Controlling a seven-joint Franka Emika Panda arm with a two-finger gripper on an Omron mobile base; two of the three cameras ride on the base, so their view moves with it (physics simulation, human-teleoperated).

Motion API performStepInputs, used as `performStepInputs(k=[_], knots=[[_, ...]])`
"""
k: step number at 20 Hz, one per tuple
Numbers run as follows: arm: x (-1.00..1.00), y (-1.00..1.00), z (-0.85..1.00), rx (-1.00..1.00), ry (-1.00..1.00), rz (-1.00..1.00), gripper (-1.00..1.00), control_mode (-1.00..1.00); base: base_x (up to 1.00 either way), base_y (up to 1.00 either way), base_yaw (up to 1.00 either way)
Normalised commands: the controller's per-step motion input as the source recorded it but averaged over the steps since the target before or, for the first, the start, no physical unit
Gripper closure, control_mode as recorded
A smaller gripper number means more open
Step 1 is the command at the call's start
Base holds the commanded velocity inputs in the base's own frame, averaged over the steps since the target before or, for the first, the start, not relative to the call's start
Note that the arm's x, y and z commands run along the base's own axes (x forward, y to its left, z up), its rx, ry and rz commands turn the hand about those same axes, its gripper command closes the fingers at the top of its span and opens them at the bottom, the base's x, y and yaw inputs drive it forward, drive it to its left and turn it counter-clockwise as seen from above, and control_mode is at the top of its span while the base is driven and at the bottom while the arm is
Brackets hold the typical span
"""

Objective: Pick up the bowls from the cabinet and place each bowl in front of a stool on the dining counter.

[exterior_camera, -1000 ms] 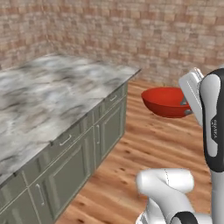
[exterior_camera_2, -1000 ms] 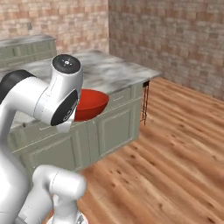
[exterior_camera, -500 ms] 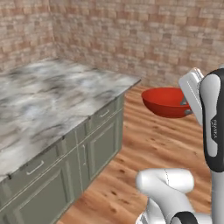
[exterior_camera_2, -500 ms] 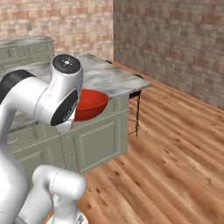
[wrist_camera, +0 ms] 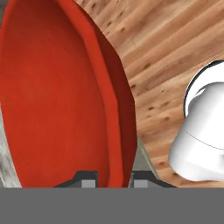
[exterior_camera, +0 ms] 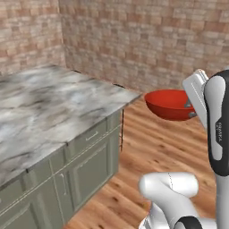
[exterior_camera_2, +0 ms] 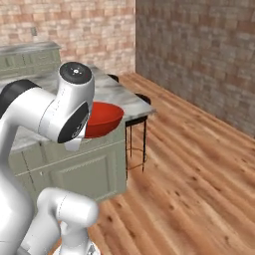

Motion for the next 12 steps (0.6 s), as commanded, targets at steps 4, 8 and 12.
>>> performStepInputs(k=[4,8,12], knots=[[0.0,0.0,0.0,0.0,0.0,0.0,1.0,1.0,1.0,-0.71,0.3],[0.0,0.0,0.0,0.0,0.0,0.0,1.0,1.0,1.0,-0.72,0.38],[0.0,0.0,0.0,0.0,0.0,0.0,1.0,1.0,1.0,-0.72,0.43]])
